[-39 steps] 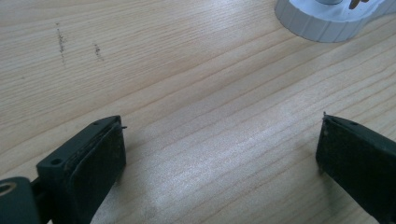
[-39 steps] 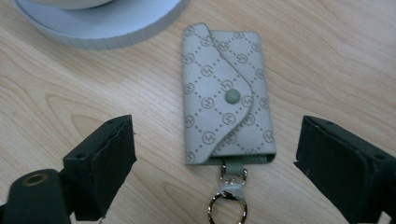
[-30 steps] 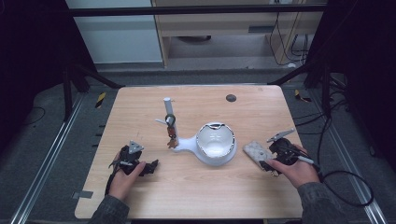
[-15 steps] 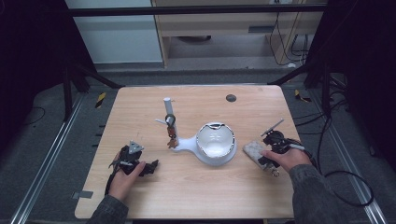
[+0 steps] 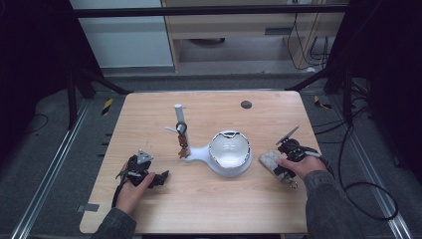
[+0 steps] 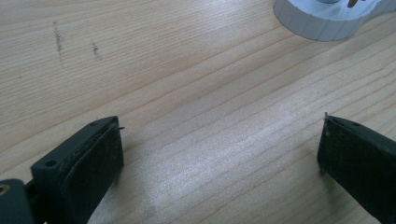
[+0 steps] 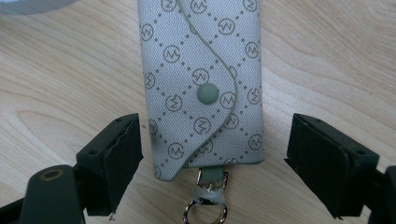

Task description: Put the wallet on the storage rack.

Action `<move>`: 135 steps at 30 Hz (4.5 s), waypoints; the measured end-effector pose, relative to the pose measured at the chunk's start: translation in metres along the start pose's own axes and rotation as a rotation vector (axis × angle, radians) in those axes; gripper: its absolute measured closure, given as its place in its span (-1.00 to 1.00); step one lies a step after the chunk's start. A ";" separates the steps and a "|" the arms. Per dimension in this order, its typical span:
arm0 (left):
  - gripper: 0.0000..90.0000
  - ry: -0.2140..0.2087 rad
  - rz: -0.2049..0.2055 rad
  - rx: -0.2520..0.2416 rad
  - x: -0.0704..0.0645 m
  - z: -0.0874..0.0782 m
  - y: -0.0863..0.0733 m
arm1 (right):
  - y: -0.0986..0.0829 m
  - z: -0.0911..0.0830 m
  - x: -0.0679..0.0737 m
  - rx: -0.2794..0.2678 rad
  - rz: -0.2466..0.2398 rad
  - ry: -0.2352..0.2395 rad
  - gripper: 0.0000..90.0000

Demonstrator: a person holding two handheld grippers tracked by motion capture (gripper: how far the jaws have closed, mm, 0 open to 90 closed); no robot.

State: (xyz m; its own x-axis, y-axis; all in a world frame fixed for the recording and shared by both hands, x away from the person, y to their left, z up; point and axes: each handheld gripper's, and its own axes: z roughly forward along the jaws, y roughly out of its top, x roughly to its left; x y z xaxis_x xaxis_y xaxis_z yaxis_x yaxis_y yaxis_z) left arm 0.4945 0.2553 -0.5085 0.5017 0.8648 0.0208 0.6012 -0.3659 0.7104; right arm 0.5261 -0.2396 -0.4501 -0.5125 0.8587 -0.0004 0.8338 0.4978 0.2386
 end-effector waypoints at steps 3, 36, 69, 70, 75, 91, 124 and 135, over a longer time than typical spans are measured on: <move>-1.00 0.000 0.000 0.000 0.000 0.000 0.000 | -0.001 0.003 0.000 0.001 0.004 0.007 -0.61; -1.00 -0.005 0.003 -0.002 0.000 0.000 0.000 | 0.000 0.012 0.009 0.021 -0.030 -0.023 -0.32; -1.00 -0.009 0.008 -0.001 0.000 0.001 0.000 | 0.013 -0.086 0.066 -0.092 -0.288 -0.225 -0.30; -1.00 -0.009 0.008 -0.002 0.000 0.001 0.000 | 0.014 -0.089 0.068 -0.097 -0.295 -0.230 -0.30; -1.00 -0.009 0.008 -0.002 0.000 0.001 0.000 | 0.017 -0.094 0.075 -0.110 -0.309 -0.239 -0.30; -1.00 -0.011 0.008 -0.003 0.000 0.001 0.001 | 0.022 -0.106 0.097 -0.119 -0.365 -0.257 -0.30; -1.00 -0.012 0.009 -0.001 -0.001 0.001 0.001 | 0.052 -0.087 0.140 -0.043 -0.484 -0.246 -0.30; -1.00 -0.015 0.013 0.000 -0.001 0.001 0.001 | 0.062 -0.076 0.149 -0.009 -0.521 -0.250 -0.30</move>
State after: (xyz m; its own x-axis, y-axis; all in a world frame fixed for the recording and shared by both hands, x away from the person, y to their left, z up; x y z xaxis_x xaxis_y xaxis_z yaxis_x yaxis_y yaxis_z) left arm 0.4954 0.2539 -0.5085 0.5187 0.8547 0.0201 0.5946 -0.3776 0.7098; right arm 0.4858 -0.0906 -0.3619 -0.7903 0.5037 -0.3489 0.4821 0.8626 0.1534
